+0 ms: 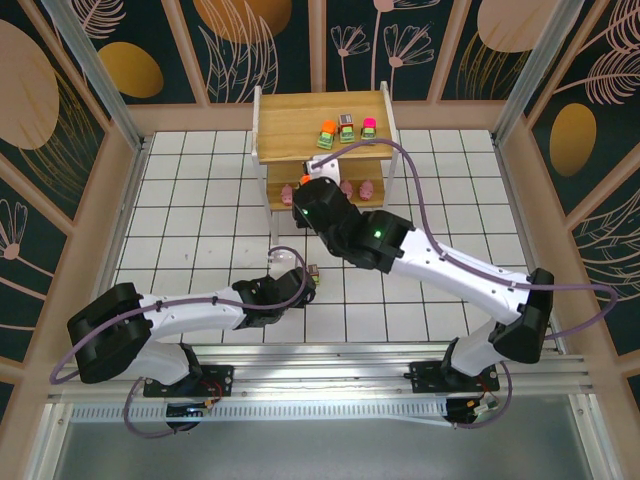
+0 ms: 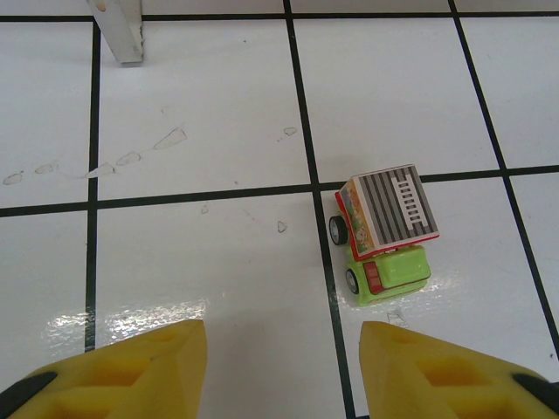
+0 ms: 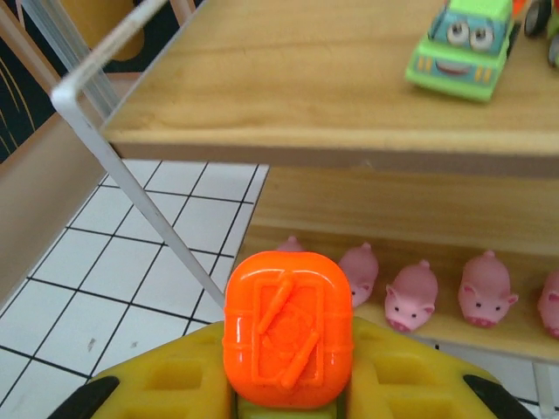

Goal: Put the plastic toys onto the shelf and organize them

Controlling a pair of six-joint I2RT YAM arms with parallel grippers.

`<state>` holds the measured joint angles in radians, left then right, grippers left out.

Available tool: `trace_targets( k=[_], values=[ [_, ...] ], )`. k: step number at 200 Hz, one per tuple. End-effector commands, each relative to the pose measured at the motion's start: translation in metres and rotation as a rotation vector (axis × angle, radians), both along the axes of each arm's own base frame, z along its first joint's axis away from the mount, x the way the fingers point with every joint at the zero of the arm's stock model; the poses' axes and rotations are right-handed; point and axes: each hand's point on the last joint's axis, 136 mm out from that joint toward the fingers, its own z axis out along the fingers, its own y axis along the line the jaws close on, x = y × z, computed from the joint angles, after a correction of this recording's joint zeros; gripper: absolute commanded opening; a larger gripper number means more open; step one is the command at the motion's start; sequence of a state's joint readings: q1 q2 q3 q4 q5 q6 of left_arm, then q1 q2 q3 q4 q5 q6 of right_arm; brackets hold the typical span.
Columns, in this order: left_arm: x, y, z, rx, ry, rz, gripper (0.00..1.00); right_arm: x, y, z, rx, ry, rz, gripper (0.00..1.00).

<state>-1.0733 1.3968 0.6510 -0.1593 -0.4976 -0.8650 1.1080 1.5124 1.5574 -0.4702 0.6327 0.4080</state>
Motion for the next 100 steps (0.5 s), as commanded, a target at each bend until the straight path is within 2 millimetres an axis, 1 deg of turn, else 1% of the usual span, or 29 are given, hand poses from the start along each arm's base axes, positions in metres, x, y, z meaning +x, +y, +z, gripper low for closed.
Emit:
trace_targets(
  k=[1,45,76,100],
  values=[
    [0.007,-0.007,0.011,-0.014,-0.029,-0.005,0.50,0.007,0.005,0.014,-0.065,-0.046,-0.007,0.03],
    [0.005,-0.003,0.009,-0.017,-0.024,0.000,0.50,0.025,0.018,0.043,-0.074,-0.082,-0.008,0.03],
    [0.003,-0.002,0.008,-0.022,-0.020,0.000,0.50,0.047,0.023,0.055,-0.077,-0.084,-0.019,0.03],
    [0.002,0.000,0.008,-0.021,-0.020,0.001,0.50,0.063,0.027,0.058,-0.086,-0.073,-0.021,0.03]
  ],
)
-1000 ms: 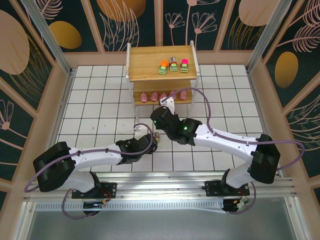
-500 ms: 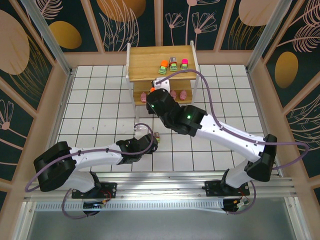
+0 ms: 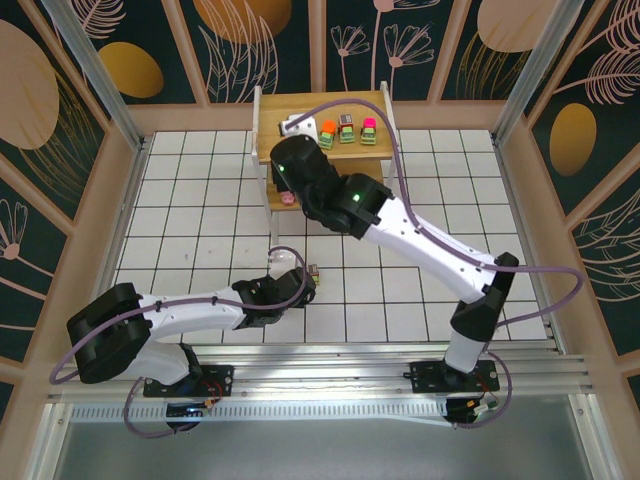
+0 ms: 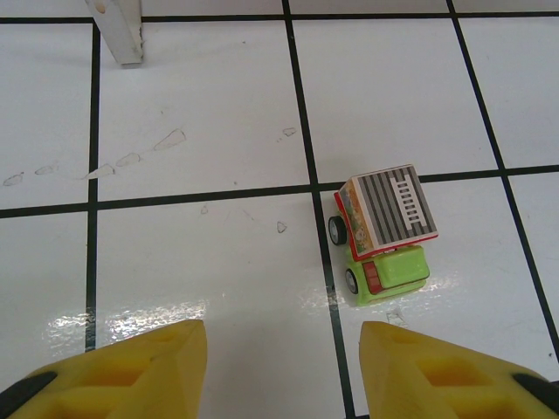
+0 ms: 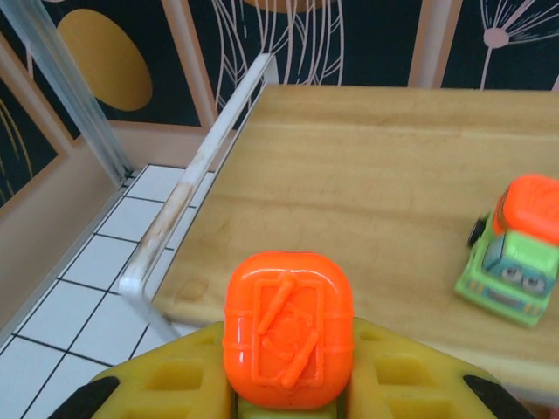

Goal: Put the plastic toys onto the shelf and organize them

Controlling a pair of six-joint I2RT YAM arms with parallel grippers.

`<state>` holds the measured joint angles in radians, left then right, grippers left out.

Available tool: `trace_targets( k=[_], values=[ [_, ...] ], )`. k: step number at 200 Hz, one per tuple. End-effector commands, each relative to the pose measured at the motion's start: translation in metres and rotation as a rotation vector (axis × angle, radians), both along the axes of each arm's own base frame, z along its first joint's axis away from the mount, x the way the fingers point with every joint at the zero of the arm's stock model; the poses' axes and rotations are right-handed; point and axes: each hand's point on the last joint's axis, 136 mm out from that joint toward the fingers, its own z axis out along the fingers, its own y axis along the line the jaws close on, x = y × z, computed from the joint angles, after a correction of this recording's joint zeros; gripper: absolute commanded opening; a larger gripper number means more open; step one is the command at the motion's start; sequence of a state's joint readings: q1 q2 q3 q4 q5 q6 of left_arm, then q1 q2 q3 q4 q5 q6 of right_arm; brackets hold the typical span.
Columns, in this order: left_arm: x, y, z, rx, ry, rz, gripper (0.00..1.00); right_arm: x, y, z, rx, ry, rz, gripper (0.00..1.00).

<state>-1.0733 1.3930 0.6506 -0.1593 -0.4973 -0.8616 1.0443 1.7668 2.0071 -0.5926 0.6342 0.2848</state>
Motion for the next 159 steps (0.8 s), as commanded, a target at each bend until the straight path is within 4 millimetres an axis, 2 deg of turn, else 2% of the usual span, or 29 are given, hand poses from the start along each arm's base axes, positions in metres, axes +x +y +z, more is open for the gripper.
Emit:
trace_targets(
  k=[1,43,73,159],
  values=[
    [0.002,0.000,0.008,-0.021,-0.019,0.004,0.50,0.015,-0.002,0.003,-0.044,0.006,-0.004,0.04],
    [0.001,0.000,0.008,-0.024,-0.014,-0.003,0.50,0.039,0.000,-0.007,-0.072,0.042,-0.029,0.04],
    [0.000,-0.007,0.011,-0.042,-0.019,-0.050,0.50,0.051,-0.003,-0.013,-0.076,0.072,-0.038,0.04],
    [-0.004,-0.019,0.022,-0.087,-0.055,-0.150,0.51,0.058,-0.010,-0.027,-0.111,0.104,-0.061,0.05]
  ],
)
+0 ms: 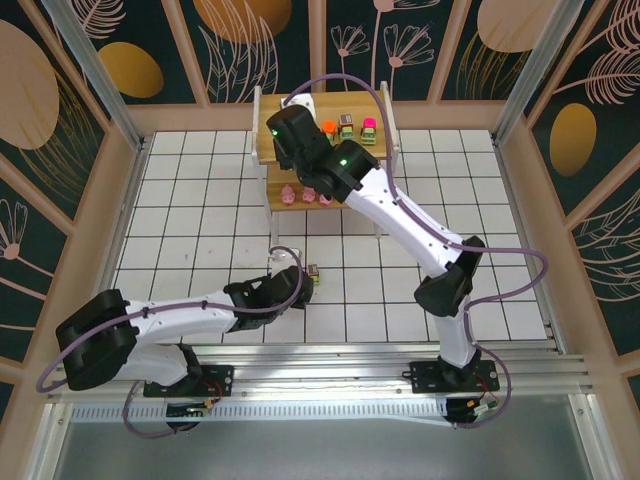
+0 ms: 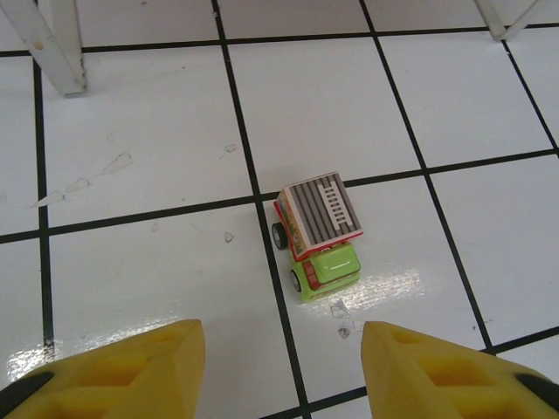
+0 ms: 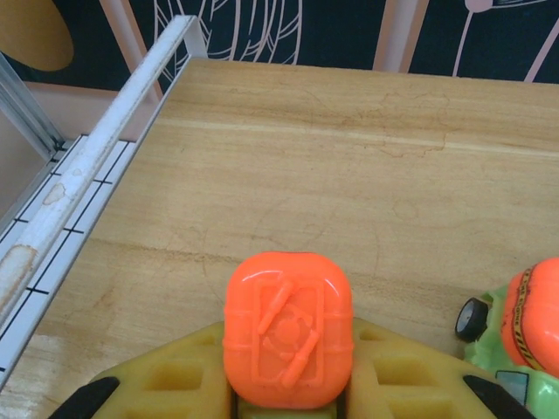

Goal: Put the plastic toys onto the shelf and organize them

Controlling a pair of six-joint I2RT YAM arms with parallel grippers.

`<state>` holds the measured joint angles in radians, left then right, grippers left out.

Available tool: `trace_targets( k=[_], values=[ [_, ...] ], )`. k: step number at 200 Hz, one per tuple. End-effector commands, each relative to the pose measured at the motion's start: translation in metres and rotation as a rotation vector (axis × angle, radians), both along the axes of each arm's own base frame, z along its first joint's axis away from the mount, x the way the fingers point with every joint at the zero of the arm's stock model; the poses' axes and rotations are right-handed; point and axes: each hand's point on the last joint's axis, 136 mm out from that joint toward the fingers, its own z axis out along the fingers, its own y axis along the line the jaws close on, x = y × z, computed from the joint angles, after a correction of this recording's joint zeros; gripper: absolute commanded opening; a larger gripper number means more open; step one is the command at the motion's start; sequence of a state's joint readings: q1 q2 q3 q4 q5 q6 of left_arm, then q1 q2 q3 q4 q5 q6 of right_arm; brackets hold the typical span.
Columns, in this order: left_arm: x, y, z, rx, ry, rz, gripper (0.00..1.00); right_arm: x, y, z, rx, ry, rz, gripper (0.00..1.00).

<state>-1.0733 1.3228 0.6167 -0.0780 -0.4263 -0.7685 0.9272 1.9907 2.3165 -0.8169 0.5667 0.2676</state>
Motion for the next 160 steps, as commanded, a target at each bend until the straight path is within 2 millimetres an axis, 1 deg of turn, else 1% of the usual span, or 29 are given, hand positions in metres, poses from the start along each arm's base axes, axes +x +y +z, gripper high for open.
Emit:
trace_targets(
  k=[1,54,103,160],
  values=[
    [0.000,-0.004,0.006,-0.019,-0.026,-0.041,0.51,0.003,-0.004,0.002,0.000,0.004,-0.012,0.05],
    [0.000,-0.009,0.014,-0.046,-0.046,-0.072,0.52,0.008,-0.012,-0.001,-0.013,0.007,-0.033,0.06],
    [-0.001,-0.012,0.013,-0.040,-0.044,-0.091,0.52,0.013,-0.015,-0.003,-0.008,0.013,-0.032,0.09],
    [-0.001,-0.011,0.012,-0.038,-0.042,-0.087,0.53,0.014,-0.012,-0.008,-0.006,0.026,-0.016,0.24]
  ],
)
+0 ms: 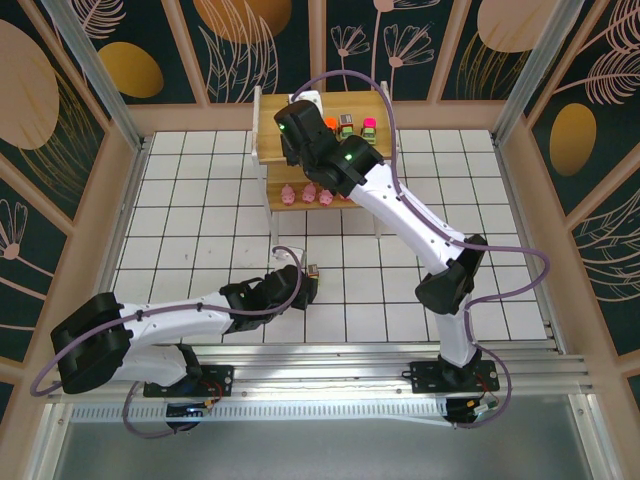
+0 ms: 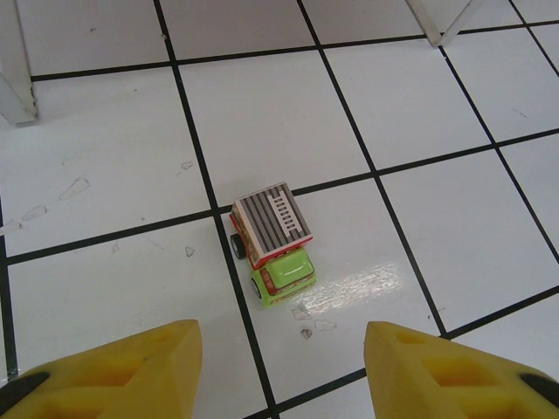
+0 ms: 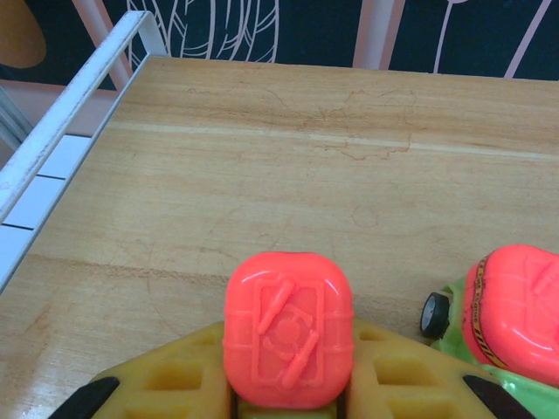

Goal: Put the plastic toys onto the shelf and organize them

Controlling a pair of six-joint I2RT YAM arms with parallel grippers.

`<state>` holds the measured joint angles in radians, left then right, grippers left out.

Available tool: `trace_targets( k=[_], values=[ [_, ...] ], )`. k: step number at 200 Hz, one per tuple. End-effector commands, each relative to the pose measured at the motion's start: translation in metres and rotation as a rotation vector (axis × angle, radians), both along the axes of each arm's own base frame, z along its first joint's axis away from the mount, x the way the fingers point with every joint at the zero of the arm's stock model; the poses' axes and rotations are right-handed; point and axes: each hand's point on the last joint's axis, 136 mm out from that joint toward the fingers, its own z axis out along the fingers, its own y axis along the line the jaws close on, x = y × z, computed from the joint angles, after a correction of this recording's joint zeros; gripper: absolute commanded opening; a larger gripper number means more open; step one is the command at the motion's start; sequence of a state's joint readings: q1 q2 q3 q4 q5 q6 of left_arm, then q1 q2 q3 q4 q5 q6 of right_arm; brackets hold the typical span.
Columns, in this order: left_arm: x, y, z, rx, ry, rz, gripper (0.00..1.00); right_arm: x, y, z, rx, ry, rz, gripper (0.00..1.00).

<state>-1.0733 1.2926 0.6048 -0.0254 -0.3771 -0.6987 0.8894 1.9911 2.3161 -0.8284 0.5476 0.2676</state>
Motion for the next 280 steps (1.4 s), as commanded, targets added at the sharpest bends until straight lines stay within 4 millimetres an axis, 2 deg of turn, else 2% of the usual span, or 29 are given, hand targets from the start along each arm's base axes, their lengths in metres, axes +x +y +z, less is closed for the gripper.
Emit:
trace_targets(
  k=[1,55,149,183,212,242,280],
  values=[
    [0.001,0.001,0.001,-0.002,-0.015,-0.007,0.52,0.003,0.001,-0.005,-0.003,0.010,0.006,0.24],
    [0.002,0.001,0.001,0.000,-0.013,0.004,0.53,0.001,0.001,0.004,0.005,-0.005,0.012,0.34],
    [0.004,0.001,0.003,0.003,-0.011,0.010,0.53,0.001,-0.003,0.030,0.019,-0.058,0.008,0.37],
    [0.004,0.001,0.003,0.006,-0.012,0.013,0.53,0.004,-0.003,0.023,0.006,-0.047,0.007,0.37],
    [0.004,0.001,0.002,0.008,-0.010,0.014,0.53,0.004,-0.001,0.015,-0.001,-0.030,0.012,0.36],
    [0.004,0.001,0.001,0.008,-0.010,0.015,0.53,0.006,-0.002,0.016,-0.002,-0.037,0.009,0.35],
    [0.004,0.003,0.003,0.007,-0.015,0.019,0.53,0.004,-0.002,0.016,0.001,-0.033,0.009,0.22]
  ],
)
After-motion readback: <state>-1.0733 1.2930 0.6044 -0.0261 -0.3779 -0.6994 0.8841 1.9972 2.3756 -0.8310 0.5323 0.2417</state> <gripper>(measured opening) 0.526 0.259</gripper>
